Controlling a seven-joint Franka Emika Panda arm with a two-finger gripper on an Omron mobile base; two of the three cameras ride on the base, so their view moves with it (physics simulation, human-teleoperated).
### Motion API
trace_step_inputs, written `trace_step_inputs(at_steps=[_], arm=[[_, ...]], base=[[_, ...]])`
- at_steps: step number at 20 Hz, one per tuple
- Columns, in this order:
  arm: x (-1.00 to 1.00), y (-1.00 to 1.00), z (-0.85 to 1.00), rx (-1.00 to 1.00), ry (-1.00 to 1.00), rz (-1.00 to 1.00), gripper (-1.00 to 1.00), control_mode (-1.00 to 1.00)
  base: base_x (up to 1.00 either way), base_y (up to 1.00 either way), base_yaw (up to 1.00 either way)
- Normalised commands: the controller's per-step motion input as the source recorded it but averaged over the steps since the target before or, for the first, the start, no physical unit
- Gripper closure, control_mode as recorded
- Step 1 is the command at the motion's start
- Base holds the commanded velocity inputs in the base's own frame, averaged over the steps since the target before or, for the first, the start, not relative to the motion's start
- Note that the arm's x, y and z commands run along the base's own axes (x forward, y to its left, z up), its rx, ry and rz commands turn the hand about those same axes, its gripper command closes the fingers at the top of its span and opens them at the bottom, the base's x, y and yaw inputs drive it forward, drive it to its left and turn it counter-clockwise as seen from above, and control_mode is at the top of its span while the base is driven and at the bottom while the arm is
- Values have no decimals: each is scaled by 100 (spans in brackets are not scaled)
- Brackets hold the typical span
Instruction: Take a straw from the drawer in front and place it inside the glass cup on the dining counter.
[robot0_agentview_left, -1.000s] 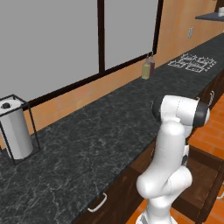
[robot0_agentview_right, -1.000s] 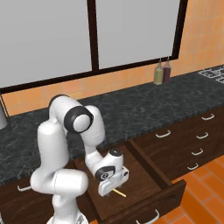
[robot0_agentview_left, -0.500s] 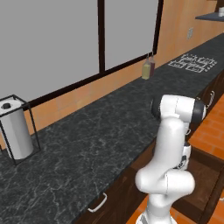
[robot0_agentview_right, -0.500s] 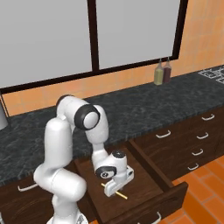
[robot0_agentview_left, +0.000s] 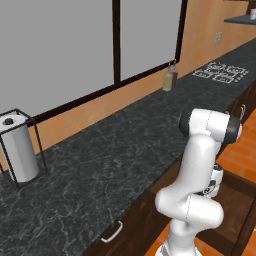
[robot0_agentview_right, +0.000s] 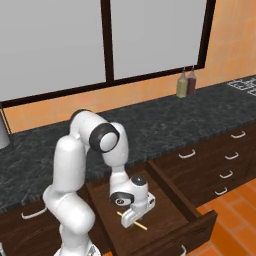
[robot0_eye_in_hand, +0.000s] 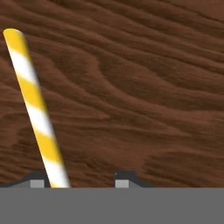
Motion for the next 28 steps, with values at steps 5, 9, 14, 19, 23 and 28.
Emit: trace_step_inputs(at_steps=[5, 9, 14, 19, 23, 28], arm=[[0, 0, -48, 0, 0, 0, 100, -100], [1, 0, -20, 0, 0, 0, 100, -100], [-6, 0, 13, 0, 4, 0, 100, -100], [-37, -2, 76, 0, 0, 4, 100, -100], [-20, -4, 100, 0, 1, 1, 100, -100], [-3, -21, 100, 9, 9, 0, 100, -100]], base=[[0, 0, 0], [0, 0, 0], [0, 0, 0], [0, 0, 0], [0, 0, 0], [0, 0, 0]])
